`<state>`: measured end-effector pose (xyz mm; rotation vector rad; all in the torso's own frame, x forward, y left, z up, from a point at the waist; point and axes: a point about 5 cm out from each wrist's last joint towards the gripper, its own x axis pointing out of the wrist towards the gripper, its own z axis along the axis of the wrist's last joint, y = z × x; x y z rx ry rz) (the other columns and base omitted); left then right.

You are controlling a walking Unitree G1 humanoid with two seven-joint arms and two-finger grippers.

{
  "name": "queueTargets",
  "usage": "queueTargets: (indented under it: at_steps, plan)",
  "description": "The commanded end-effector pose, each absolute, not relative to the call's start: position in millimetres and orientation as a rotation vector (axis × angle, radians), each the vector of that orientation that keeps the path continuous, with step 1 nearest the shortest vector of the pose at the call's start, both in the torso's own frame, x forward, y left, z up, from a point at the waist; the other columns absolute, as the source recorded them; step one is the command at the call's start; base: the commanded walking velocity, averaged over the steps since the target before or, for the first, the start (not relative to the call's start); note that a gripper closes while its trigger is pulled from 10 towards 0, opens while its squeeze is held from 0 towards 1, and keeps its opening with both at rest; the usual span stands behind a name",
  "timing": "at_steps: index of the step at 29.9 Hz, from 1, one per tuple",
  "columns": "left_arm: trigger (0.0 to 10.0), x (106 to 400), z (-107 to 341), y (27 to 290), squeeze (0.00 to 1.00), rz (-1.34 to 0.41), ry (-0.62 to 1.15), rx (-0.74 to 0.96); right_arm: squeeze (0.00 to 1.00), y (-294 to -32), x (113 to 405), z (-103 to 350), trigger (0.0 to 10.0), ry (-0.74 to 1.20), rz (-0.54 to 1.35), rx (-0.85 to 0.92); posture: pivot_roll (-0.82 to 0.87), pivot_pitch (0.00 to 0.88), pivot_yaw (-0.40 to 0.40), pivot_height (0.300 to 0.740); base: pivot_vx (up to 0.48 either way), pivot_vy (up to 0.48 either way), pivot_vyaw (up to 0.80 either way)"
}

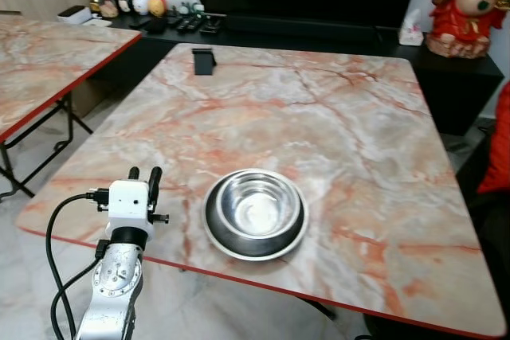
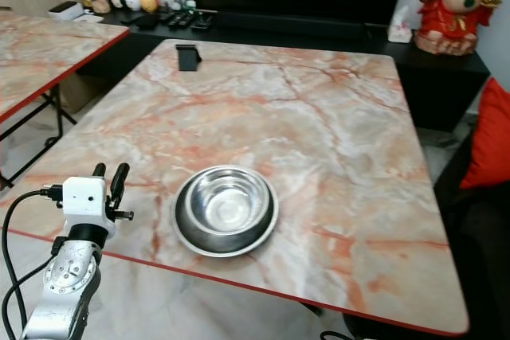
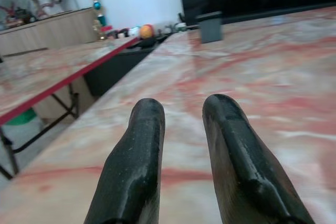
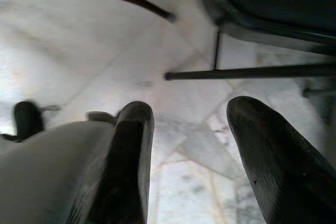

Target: Setting the table

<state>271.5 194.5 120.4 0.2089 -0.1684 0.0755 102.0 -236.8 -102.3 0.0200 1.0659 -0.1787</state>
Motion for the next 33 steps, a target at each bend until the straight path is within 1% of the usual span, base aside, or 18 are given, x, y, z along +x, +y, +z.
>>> queueTargets:
  at_steps: [1,8,33]
  plan:
    - [10.0,274.8,124.6,197.5,0.0,0.085,-0.183,0.201,0.0,-233.4,102.7,-102.9,10.0,1.06,-0.181,0.03,-0.04,0.0,0.011,0.732,0.0,0.412,0.0]
    - [10.0,275.2,123.0,191.0,0.0,0.07,-0.184,0.19,0.0,-233.7,101.8,-103.1,10.0,1.062,-0.185,0.032,-0.04,0.0,0.013,0.732,0.0,0.411,0.0]
    - [10.0,277.8,126.0,191.5,0.0,0.078,-0.194,0.18,0.0,-234.5,100.9,-103.1,10.0,1.064,-0.189,0.037,-0.04,0.0,0.013,0.732,0.0,0.408,0.0]
